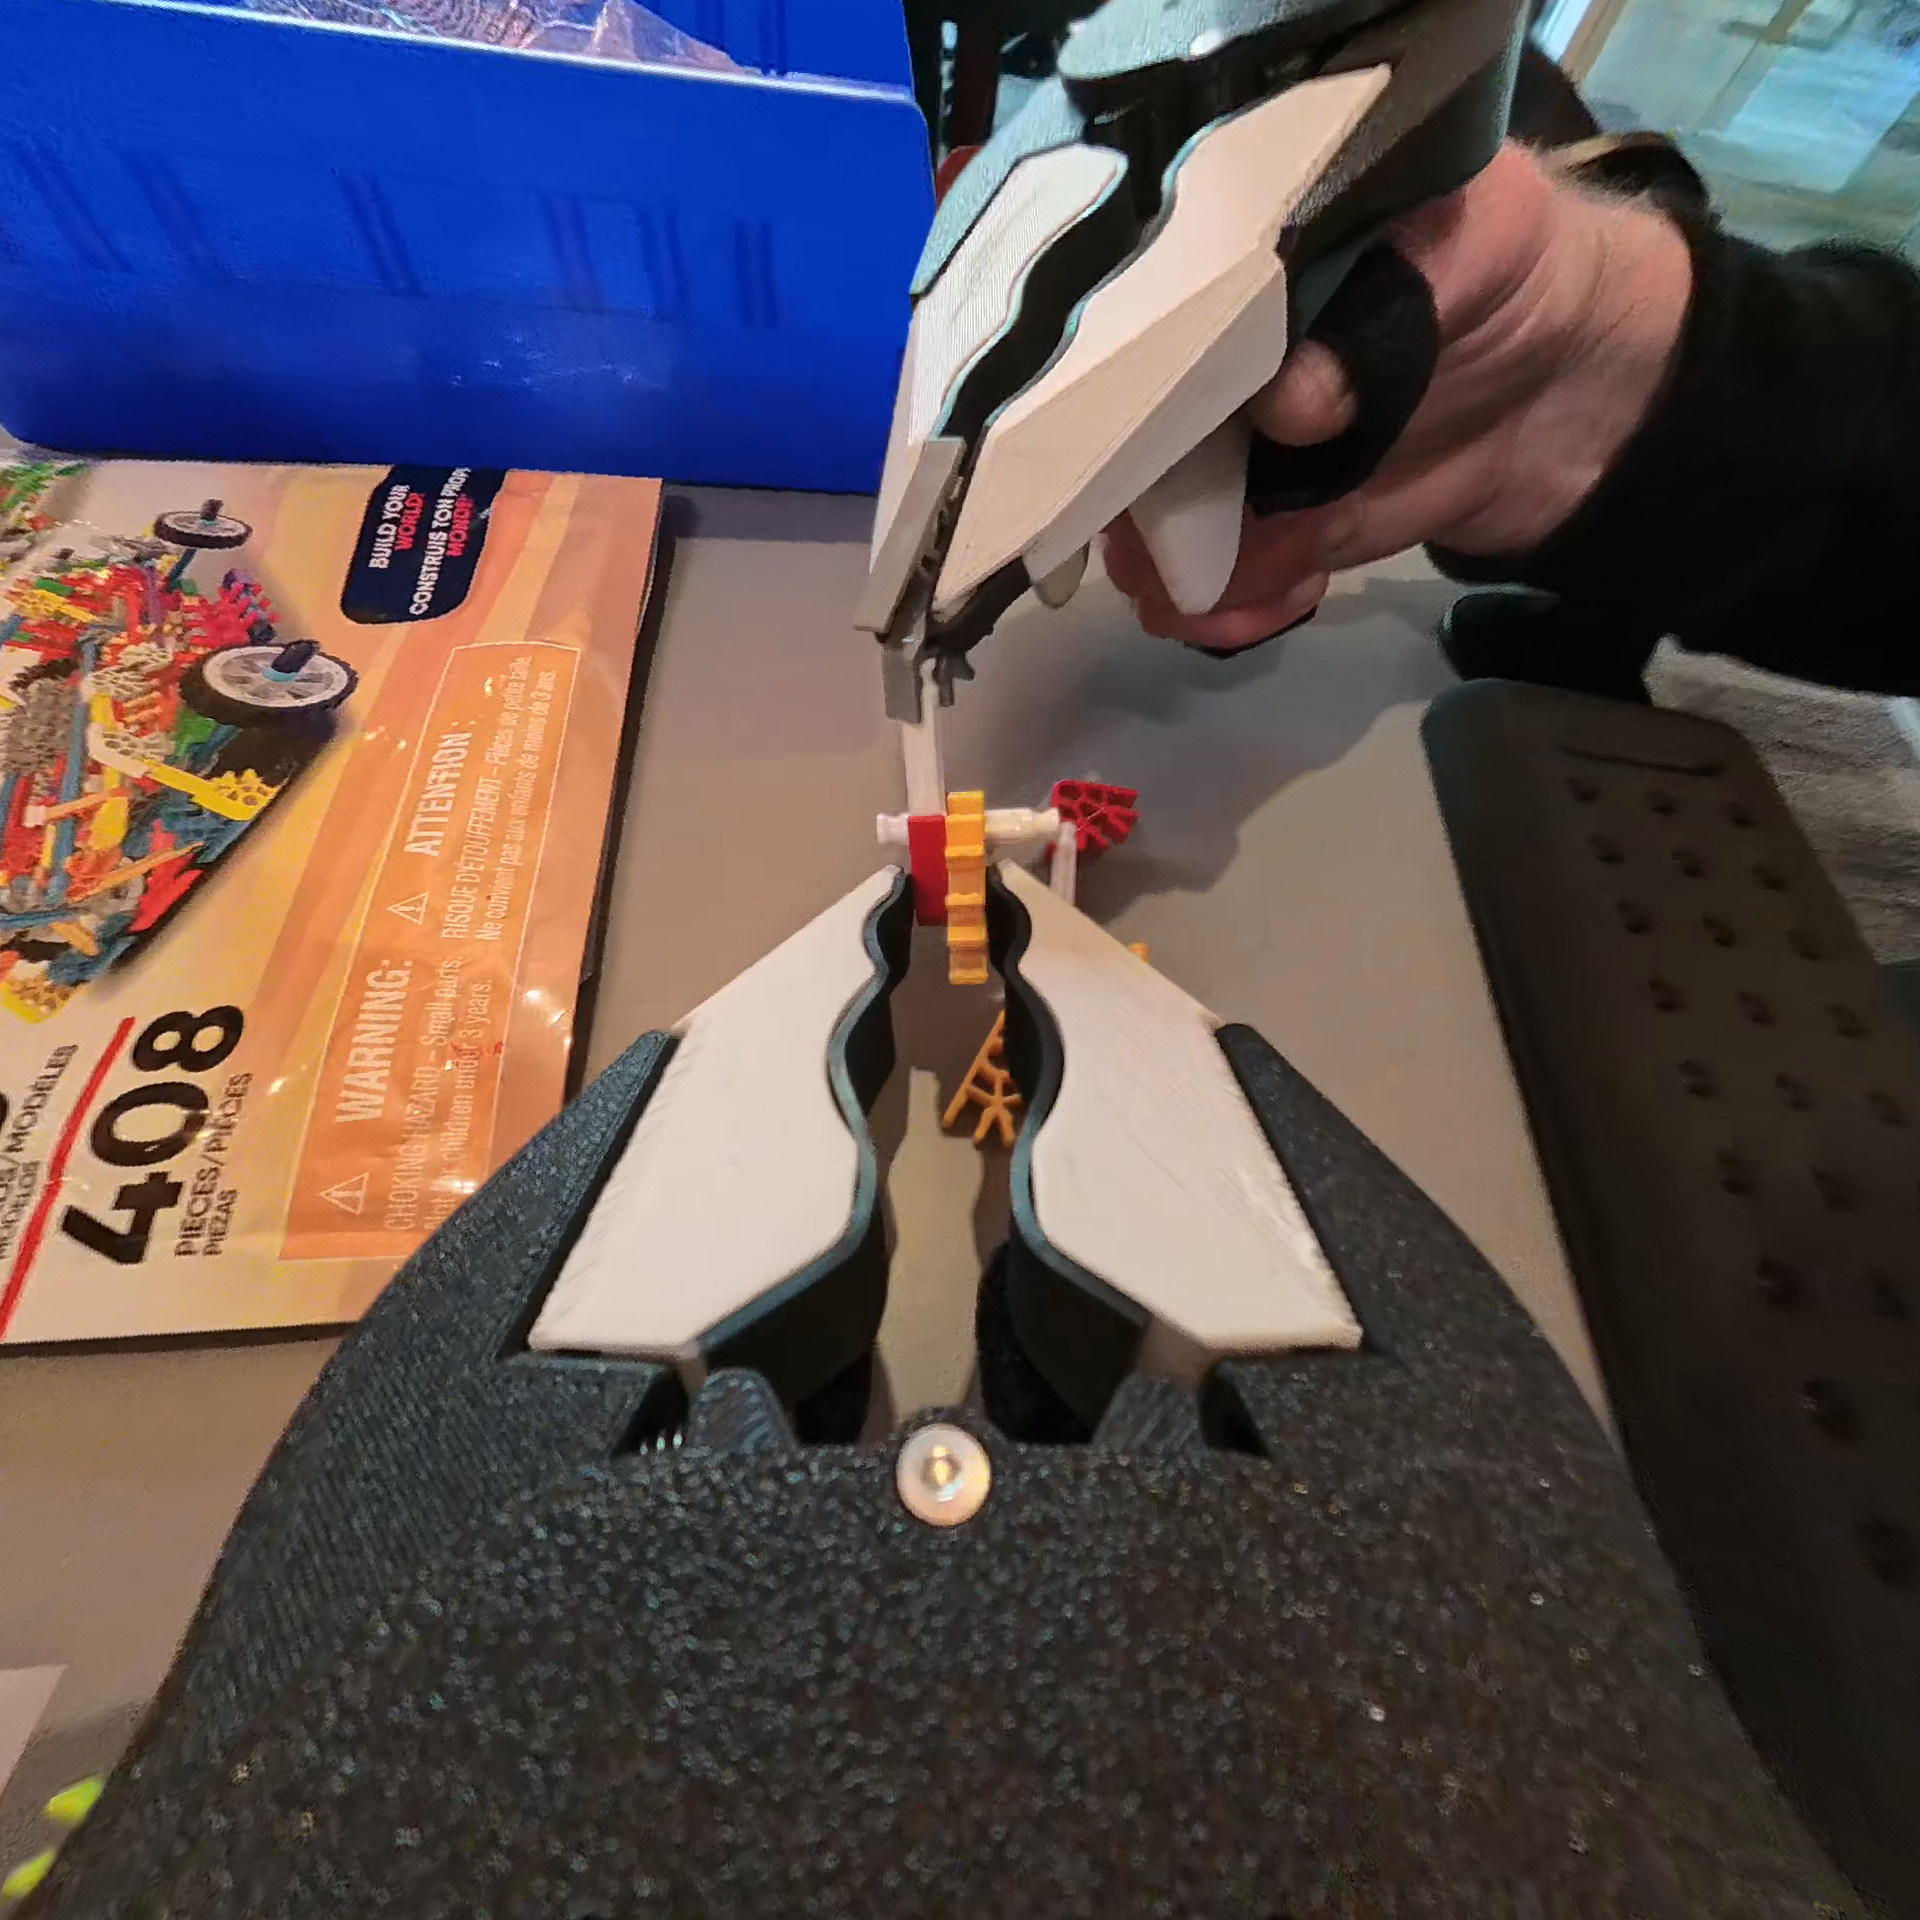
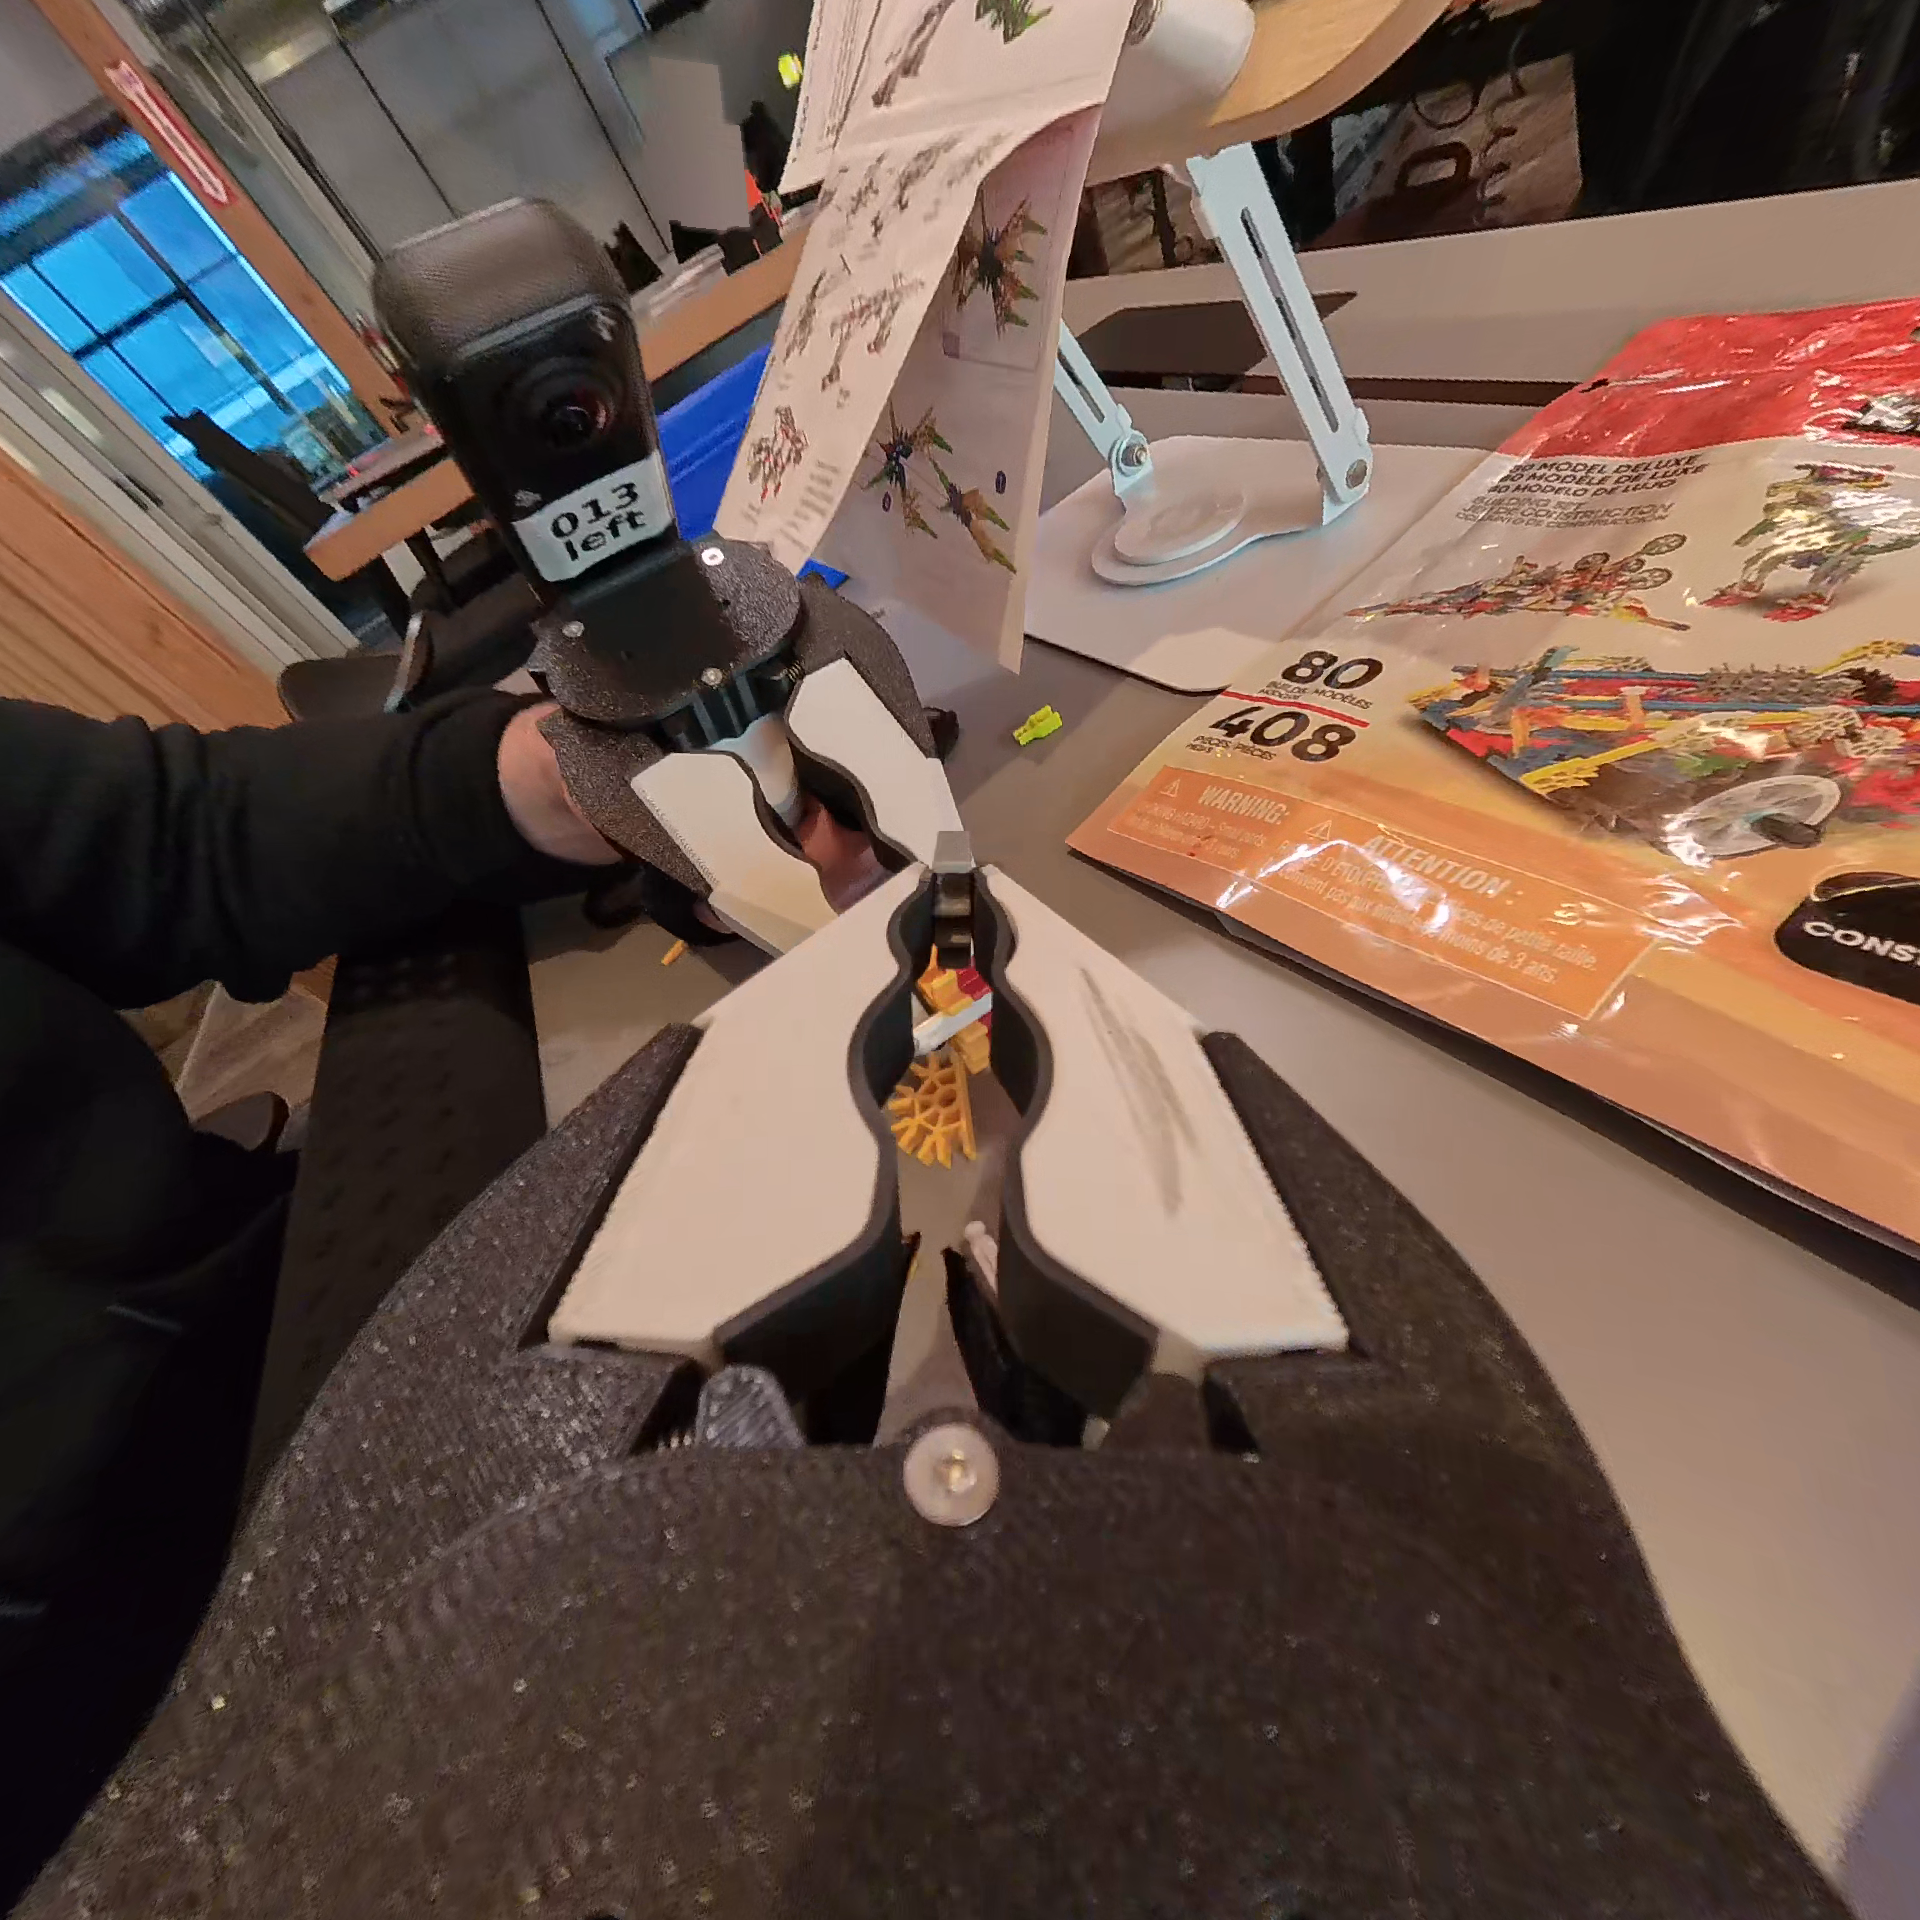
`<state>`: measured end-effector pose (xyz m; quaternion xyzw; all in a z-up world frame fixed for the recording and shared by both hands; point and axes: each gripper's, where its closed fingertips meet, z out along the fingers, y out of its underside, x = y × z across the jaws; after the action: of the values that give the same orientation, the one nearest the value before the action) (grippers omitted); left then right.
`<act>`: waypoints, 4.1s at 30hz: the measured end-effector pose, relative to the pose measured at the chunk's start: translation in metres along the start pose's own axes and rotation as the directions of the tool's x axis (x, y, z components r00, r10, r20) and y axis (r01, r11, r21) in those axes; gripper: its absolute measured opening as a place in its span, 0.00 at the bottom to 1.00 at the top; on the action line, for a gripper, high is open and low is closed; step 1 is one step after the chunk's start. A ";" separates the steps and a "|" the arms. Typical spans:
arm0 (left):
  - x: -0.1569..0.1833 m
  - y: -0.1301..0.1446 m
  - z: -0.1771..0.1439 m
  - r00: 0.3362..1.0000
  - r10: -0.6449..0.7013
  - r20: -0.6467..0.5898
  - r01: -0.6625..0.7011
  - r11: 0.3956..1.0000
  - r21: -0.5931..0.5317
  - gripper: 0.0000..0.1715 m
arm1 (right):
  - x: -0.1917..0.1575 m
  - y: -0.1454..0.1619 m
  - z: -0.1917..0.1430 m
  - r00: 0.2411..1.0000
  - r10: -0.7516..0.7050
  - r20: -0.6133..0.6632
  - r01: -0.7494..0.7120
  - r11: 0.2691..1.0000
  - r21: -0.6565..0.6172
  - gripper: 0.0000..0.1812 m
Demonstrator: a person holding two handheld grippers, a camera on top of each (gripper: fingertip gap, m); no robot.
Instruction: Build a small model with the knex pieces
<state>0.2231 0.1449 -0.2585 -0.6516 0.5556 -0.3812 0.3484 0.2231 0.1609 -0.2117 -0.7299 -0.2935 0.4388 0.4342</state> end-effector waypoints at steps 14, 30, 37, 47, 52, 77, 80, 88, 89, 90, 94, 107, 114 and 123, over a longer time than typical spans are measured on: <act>-0.025 0.005 0.004 0.966 0.134 0.221 -0.118 0.989 -0.085 0.07 | 0.012 -0.002 0.013 0.959 -0.149 -0.240 0.140 0.989 -0.053 0.02; 0.004 0.022 0.001 0.975 0.223 -0.006 -0.222 0.962 -0.157 0.07 | -0.019 0.024 0.012 0.886 -0.449 0.117 0.464 0.839 -0.285 0.03; -0.012 0.027 -0.001 0.972 0.227 0.063 -0.212 0.959 -0.189 0.13 | -0.013 0.023 0.021 0.858 -0.494 0.145 0.511 0.785 -0.351 0.03; -0.025 0.047 0.000 0.963 0.251 0.099 -0.213 0.932 -0.294 0.07 | -0.005 0.031 0.029 0.843 -0.527 0.108 0.518 0.742 -0.426 0.11; -0.025 0.047 0.000 0.967 0.236 0.101 -0.197 0.934 -0.298 0.07 | -0.002 0.027 0.017 0.824 -0.566 0.031 0.510 0.718 -0.474 0.12; -0.028 0.048 -0.002 0.971 0.210 0.112 -0.169 0.939 -0.299 0.10 | -0.099 0.124 0.078 0.859 -0.498 0.117 0.463 0.659 -0.593 0.25; -0.028 0.049 -0.003 0.971 0.209 0.113 -0.167 0.939 -0.299 0.11 | -0.100 0.125 0.082 0.871 -0.474 0.127 0.453 0.677 -0.580 0.24; -0.029 0.049 -0.003 0.972 0.208 0.114 -0.166 0.940 -0.299 0.11 | -0.104 0.126 0.082 0.874 -0.449 0.186 0.470 0.685 -0.557 0.18; -0.029 0.049 -0.003 0.971 0.207 0.115 -0.165 0.940 -0.299 0.12 | -0.104 0.126 0.082 0.873 -0.449 0.189 0.472 0.684 -0.555 0.18; -0.030 0.049 -0.004 0.971 0.207 0.117 -0.164 0.940 -0.299 0.12 | -0.104 0.126 0.082 0.872 -0.450 0.191 0.474 0.684 -0.554 0.18; -0.030 0.049 -0.005 0.971 0.209 0.117 -0.166 0.940 -0.298 0.14 | -0.103 0.125 0.079 0.873 -0.448 0.190 0.473 0.691 -0.546 0.18; -0.028 0.031 -0.007 0.972 0.197 0.129 -0.168 0.964 -0.207 0.19 | -0.065 0.057 0.033 0.898 -0.440 -0.017 0.398 0.827 -0.397 0.18; -0.023 0.007 -0.005 0.972 0.191 0.140 -0.181 0.980 -0.084 0.18 | -0.032 0.025 0.012 0.871 -0.467 -0.152 0.393 0.848 -0.355 0.18; -0.023 0.010 0.000 0.967 0.211 0.143 -0.201 0.976 -0.081 0.06 | -0.013 0.020 0.016 0.861 -0.481 -0.162 0.398 0.839 -0.371 0.18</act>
<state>0.2169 0.1664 -0.2699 -0.6285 0.6044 -0.2740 0.4057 0.2036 0.1474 -0.2289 -0.7526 -0.4657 0.1767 0.4307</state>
